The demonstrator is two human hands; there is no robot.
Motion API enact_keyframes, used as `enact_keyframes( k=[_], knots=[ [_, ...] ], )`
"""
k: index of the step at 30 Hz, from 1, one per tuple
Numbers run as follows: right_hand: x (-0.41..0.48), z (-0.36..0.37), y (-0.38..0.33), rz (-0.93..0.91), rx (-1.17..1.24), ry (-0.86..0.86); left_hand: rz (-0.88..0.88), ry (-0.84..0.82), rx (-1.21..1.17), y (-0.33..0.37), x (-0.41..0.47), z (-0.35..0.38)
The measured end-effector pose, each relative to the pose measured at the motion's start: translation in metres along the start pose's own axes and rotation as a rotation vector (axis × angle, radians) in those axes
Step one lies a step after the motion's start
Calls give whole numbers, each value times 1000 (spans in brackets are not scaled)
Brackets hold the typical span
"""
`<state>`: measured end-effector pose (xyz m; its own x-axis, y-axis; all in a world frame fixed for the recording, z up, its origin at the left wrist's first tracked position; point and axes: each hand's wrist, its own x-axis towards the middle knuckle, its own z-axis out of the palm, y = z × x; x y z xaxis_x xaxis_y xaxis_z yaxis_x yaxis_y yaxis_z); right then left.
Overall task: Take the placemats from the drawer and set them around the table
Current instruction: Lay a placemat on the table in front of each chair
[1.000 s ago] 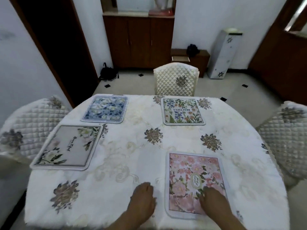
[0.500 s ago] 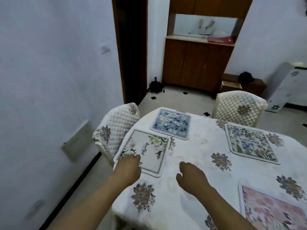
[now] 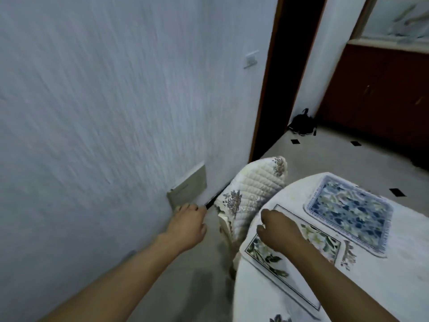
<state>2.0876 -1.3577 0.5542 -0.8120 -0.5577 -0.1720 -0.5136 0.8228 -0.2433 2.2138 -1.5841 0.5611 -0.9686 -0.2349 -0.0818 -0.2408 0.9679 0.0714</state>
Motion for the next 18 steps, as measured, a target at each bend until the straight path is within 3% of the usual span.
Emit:
enact_keyframes(
  k=[4, 9, 13, 18],
  knots=[
    [75, -1, -37, 48, -35, 20, 54, -24, -32, -69, 62, 2],
    [128, -8, -56, 262, -17, 65, 198, -63, -85, -118, 146, -14],
    [138, -12, -52, 429, 19, 65, 354, -62, -123, -118, 212, -30],
    [139, -16, -18, 679, 19, 78, 528, -76, -136, -71, 288, -28]
  ],
)
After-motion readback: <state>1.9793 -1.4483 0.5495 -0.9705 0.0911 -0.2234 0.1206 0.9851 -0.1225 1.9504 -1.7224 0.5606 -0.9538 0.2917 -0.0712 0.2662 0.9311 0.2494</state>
